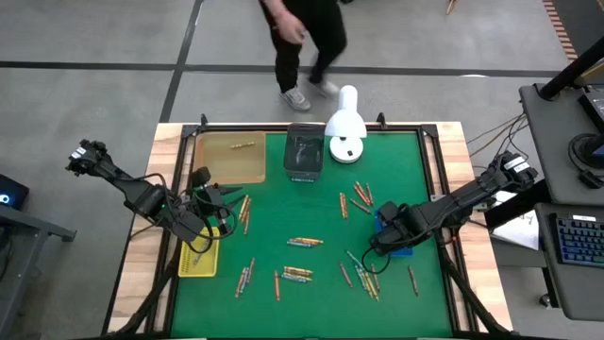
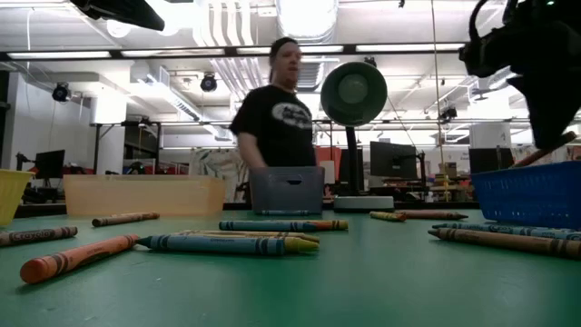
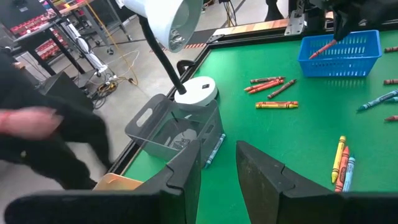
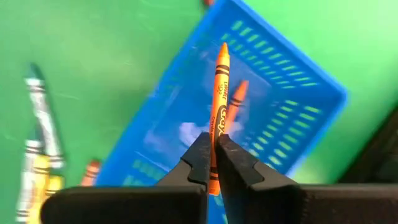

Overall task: Sort crayons
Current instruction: Put the orange crayon into the blue bin, then put the brown crayon into the black bin

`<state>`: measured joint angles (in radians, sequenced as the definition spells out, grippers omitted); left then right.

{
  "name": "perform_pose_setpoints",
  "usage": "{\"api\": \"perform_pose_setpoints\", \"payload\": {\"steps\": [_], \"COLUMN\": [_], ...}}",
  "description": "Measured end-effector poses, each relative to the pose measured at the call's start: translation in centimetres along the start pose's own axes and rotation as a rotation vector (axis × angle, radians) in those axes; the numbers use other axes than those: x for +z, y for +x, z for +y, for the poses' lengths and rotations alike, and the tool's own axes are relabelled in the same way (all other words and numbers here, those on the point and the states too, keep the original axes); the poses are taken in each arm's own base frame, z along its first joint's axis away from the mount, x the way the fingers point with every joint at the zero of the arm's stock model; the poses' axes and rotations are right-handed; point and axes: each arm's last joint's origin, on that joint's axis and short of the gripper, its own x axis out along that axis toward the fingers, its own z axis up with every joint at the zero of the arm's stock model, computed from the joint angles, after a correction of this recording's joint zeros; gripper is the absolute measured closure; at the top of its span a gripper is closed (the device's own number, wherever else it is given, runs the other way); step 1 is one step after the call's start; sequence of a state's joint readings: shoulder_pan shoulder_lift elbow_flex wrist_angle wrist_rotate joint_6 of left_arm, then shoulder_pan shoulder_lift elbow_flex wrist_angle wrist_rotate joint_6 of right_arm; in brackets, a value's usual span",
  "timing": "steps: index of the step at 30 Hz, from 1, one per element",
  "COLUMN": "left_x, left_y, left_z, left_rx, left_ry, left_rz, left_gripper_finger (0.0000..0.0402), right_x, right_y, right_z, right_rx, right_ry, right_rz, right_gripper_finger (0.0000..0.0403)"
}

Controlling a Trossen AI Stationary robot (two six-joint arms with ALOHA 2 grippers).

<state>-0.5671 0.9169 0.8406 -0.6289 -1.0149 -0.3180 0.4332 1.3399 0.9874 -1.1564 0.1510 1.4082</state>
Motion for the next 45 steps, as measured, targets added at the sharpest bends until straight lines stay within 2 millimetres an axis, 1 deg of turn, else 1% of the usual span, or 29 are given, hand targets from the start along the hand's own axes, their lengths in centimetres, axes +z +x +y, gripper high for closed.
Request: {"api": "perform_pose_setpoints", "payload": {"steps": [8, 14, 17, 21, 33, 35, 40, 45], "left_x": [0.0, 0.0, 0.0, 0.0, 0.0, 0.0, 0.1, 0.2], "left_y": [0.0, 0.0, 0.0, 0.0, 0.0, 0.0, 0.0, 0.0], "left_z": [0.0, 0.0, 0.0, 0.0, 0.0, 0.0, 0.0, -0.1], "left_rx": [0.0, 0.0, 0.0, 0.0, -0.002, -0.003, -0.005, -0.009], "left_ry": [0.0, -0.001, -0.001, -0.001, -0.001, -0.003, -0.015, -0.03], "left_rz": [0.0, 0.0, 0.0, 0.0, 0.0, 0.001, -0.005, -0.013], "left_gripper_finger": [0.0318, 0.0318, 0.0318, 0.0318, 0.0318, 0.0318, 0.0318, 0.0318], "right_x": [0.5, 0.4, 0.5, 0.6, 0.6, 0.6, 0.9, 1.6], "right_y": [0.1, 0.1, 0.1, 0.1, 0.2, 0.0, -1.4, -3.2], "right_z": [0.0, 0.0, 0.0, 0.0, -0.1, -0.1, 0.4, 1.1], "right_rx": [0.005, 0.011, 0.005, 0.004, -0.003, 0.003, 0.058, 0.1], "right_ry": [0.028, -0.008, 0.003, 0.015, 0.035, 0.028, 0.016, -0.057], "right_rz": [-0.01, 0.018, -0.026, -0.033, -0.033, -0.034, -0.053, -0.178], "right_gripper_finger": [0.039, 0.039, 0.039, 0.0386, 0.0303, 0.0292, 0.0278, 0.0283]}}
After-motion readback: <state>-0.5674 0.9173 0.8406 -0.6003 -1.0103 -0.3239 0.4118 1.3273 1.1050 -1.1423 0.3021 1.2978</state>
